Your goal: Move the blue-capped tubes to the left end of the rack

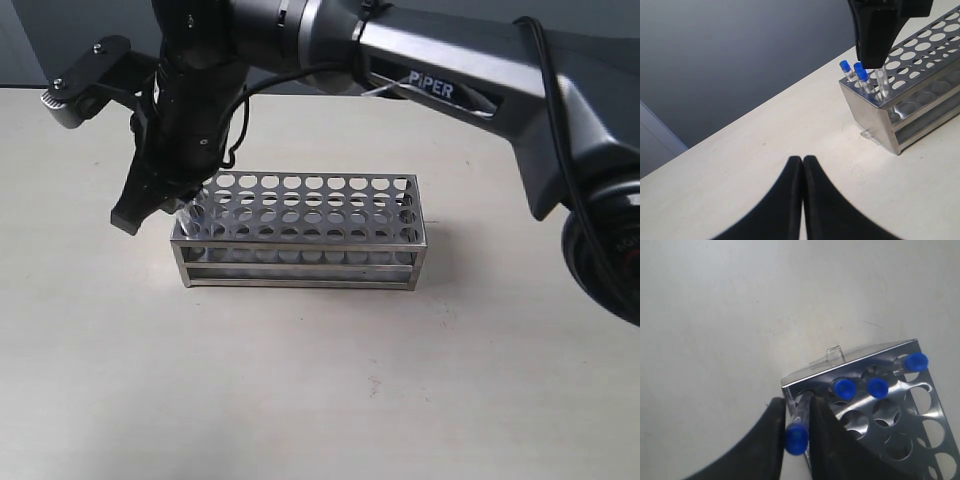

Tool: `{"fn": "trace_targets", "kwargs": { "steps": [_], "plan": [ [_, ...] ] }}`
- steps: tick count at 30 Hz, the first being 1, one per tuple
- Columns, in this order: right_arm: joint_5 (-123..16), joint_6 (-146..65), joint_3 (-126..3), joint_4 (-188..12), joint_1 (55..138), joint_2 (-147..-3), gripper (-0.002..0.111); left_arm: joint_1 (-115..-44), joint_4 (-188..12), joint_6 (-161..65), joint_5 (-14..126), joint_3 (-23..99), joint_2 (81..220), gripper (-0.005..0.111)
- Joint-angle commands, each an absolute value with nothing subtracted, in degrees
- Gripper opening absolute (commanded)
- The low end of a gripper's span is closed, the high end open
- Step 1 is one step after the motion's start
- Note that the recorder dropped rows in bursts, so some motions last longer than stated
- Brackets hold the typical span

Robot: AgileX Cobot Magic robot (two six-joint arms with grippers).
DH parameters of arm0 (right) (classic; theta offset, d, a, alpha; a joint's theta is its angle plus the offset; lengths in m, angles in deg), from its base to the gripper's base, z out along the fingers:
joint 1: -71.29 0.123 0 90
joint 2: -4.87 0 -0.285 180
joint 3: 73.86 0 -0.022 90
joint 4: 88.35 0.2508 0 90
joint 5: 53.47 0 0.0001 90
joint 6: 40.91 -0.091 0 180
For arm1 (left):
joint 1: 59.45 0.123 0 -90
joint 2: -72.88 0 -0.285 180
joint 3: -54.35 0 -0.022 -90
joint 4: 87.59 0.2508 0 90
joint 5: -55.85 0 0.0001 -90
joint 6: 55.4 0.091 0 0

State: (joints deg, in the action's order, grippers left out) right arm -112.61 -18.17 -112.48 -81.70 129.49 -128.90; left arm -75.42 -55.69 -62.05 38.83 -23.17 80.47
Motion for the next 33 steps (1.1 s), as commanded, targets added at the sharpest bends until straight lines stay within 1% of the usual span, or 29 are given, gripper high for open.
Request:
{"fn": "trace_targets", "kwargs": {
  "steps": [1,2,4,8,10,18,27,30,33],
  "plan": [
    [-113.75,-19.98,-112.37,-81.43,129.62,-129.81,0.009,-75.63,-55.89,-62.33,39.09,-22.86,80.66,0.001],
    [-113.64,-19.98,-112.37,-81.07,129.62,-129.94,0.011,-75.63,-55.89,-62.33,39.09,-22.86,80.66,0.001],
    [-113.37,-19.98,-112.37,-80.8,129.62,-130.05,0.019,-75.63,-55.89,-62.33,39.09,-22.86,80.66,0.001],
    [-113.08,-19.98,-112.37,-80.8,129.62,-130.05,0.04,-75.63,-55.89,-62.33,39.09,-22.86,80.66,0.001],
    [-113.19,-19.98,-112.37,-80.8,129.62,-130.05,0.044,-75.63,-55.89,-62.33,39.09,-22.86,80.66,0.001],
    [-114.4,-21.22,-112.37,-81.44,129.62,-128.7,0.044,-75.63,-55.79,-62.33,39.2,-22.86,80.66,0.001],
    [-117.31,-28.31,-112.37,-90.57,129.62,-120.06,0.043,-75.63,-55.79,-62.33,39.2,-22.86,80.66,0.001],
    [-120.42,-29.31,-112.37,-94.3,129.62,-115.95,0.038,-75.63,-55.79,-62.33,39.2,-22.86,80.66,0.001],
    [-123.44,-29.31,-112.37,-98.64,129.62,-111.98,0.022,-75.63,-55.79,-62.33,39.2,-22.86,80.66,0.001]
  ]
}}
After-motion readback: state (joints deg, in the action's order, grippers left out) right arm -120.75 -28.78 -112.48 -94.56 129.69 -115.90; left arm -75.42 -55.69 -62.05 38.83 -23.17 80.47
